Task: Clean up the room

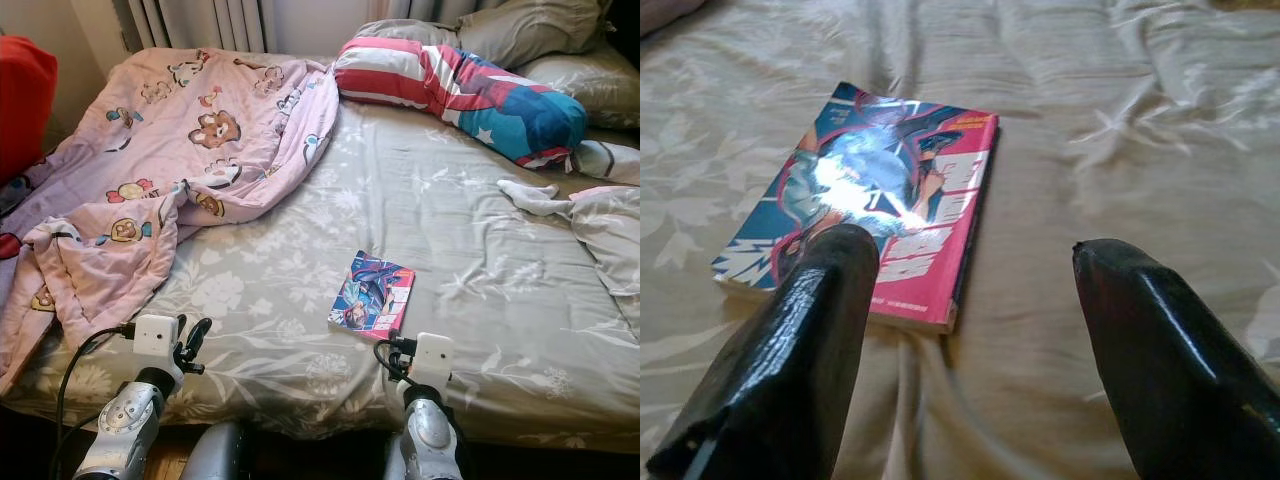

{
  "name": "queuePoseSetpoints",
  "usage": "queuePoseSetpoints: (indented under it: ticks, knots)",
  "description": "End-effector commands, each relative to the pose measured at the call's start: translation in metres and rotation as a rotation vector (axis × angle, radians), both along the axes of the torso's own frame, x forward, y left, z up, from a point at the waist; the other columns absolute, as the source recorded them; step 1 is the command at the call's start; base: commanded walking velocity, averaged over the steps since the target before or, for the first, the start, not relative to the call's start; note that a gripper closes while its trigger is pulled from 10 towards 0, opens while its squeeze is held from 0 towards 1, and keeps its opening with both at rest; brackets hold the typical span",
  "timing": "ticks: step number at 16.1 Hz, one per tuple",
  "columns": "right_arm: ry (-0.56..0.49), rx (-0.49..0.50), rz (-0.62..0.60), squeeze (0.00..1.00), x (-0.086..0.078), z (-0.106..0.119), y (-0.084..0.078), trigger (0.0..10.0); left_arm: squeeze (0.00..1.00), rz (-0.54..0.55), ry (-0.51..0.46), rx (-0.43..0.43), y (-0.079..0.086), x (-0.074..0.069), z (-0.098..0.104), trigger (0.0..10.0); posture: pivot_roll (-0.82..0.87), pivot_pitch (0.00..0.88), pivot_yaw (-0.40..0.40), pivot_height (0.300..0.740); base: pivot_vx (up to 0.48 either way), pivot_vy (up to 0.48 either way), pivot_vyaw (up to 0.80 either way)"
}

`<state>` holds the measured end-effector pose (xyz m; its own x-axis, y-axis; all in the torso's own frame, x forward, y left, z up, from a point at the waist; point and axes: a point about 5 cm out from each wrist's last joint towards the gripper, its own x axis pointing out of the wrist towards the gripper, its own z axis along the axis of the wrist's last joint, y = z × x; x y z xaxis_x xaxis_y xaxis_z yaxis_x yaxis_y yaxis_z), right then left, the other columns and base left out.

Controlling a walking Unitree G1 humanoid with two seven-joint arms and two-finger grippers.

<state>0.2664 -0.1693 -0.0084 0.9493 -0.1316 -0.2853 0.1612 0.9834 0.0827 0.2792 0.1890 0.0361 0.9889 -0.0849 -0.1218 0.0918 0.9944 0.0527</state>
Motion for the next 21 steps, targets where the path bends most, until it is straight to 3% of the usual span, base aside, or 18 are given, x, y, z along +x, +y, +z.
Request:
queuePoseSetpoints:
  ticks: [1, 15, 21]
  knots:
    - [0.023, 0.019, 0.007, 0.00, -0.003, -0.004, 0.001, 10.0, 0.00, 0.013, 0.006, -0.008, 0.002, -0.002, -0.001, 10.0, 0.13, 0.122, 0.022, 0.615, 0.000, 0.000, 0.00]
    - [0.040, 0.018, 0.038, 0.00, 0.006, -0.001, 0.008, 10.0, 0.00, 0.001, 0.006, -0.003, 0.004, 0.000, 0.001, 10.0, 0.13, 0.148, 0.039, 0.615, 0.256, 0.000, 0.00]
    - [0.043, 0.094, -0.006, 0.00, 0.019, 0.007, 0.004, 10.0, 0.00, -0.013, -0.003, -0.002, 0.003, -0.004, 0.002, 10.0, 0.15, 0.169, 0.047, 0.615, 0.049, 0.000, 0.00]
